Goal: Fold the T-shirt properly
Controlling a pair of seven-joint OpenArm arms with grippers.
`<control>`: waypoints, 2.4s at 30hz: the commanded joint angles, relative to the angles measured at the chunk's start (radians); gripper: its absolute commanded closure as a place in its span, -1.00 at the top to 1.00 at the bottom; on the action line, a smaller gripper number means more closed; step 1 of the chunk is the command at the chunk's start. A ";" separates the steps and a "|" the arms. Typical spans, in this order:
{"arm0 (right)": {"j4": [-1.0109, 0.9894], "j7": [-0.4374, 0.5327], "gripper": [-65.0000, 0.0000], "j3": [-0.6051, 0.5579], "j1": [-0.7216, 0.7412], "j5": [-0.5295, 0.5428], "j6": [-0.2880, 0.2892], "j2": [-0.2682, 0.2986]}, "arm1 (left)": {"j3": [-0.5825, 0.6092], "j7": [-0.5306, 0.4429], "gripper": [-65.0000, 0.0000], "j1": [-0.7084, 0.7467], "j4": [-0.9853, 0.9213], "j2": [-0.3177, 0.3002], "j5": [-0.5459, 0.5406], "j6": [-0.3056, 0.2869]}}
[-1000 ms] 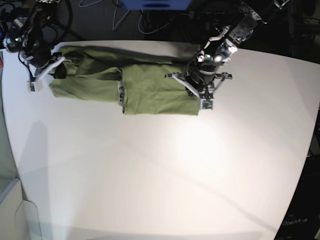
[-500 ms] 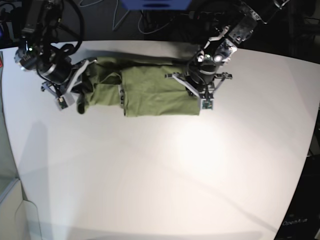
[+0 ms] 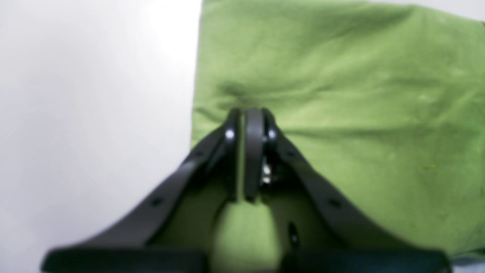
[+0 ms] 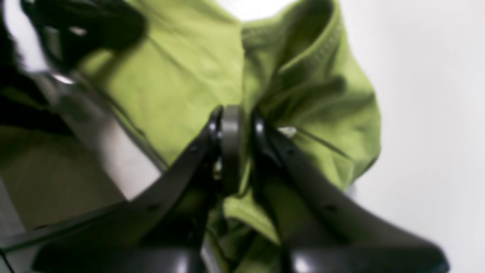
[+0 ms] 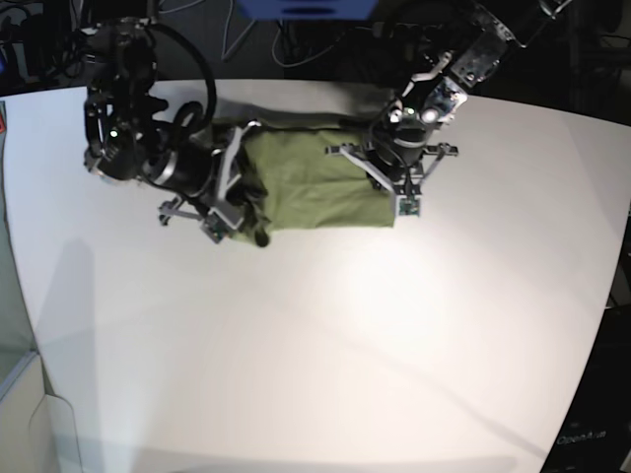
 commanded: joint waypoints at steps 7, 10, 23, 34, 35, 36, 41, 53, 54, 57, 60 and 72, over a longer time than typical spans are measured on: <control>0.016 -0.050 -0.98 -0.065 0.095 0.023 0.003 -0.049 | 0.002 0.095 -0.93 0.017 -0.017 -0.012 -0.027 0.033; 0.015 -0.091 -0.98 -0.108 0.137 0.025 0.003 -0.060 | 0.002 0.091 -0.93 0.020 -0.017 -0.010 -0.029 0.034; 0.010 -0.079 -0.98 -0.180 0.083 0.026 0.003 -0.113 | 0.000 0.090 -0.93 0.017 0.000 0.008 -0.027 0.034; 0.010 -0.063 -0.98 -0.182 0.077 0.026 0.003 -0.113 | -0.004 0.099 -0.93 0.013 0.166 -0.001 -0.026 0.042; 0.010 -0.063 -0.98 -0.182 0.077 0.026 0.003 -0.112 | -0.004 0.099 -0.93 0.005 0.166 -0.001 -0.026 0.043; 0.010 -0.063 -0.98 -0.182 0.072 0.026 0.003 -0.110 | -0.004 0.099 -0.93 -0.004 0.167 -0.001 -0.029 0.043; 0.010 -0.059 -0.98 -0.182 0.066 0.025 0.003 -0.107 | -0.006 0.101 -0.93 -0.016 0.203 -0.004 -0.033 0.045; 0.010 -0.059 -0.98 -0.182 0.075 0.025 0.003 -0.106 | -0.245 0.168 -0.93 0.157 0.298 -0.062 -0.026 0.034; 0.010 -0.059 -0.98 -0.182 0.075 0.026 0.003 -0.107 | -0.262 0.168 -0.93 0.162 0.293 -0.062 -0.026 0.034; 0.010 -0.057 -0.98 -0.182 0.075 0.026 0.003 -0.123 | -0.273 0.168 -0.93 0.149 0.219 -0.058 -0.032 0.034; 0.010 -0.059 -0.98 -0.185 0.075 0.026 0.003 -0.129 | -0.271 0.168 -0.93 0.112 0.141 -0.035 -0.035 0.034; 0.010 -0.057 -0.98 -0.271 0.123 0.028 0.003 -0.129 | -0.221 0.167 -0.93 0.053 0.071 0.025 -0.030 -0.046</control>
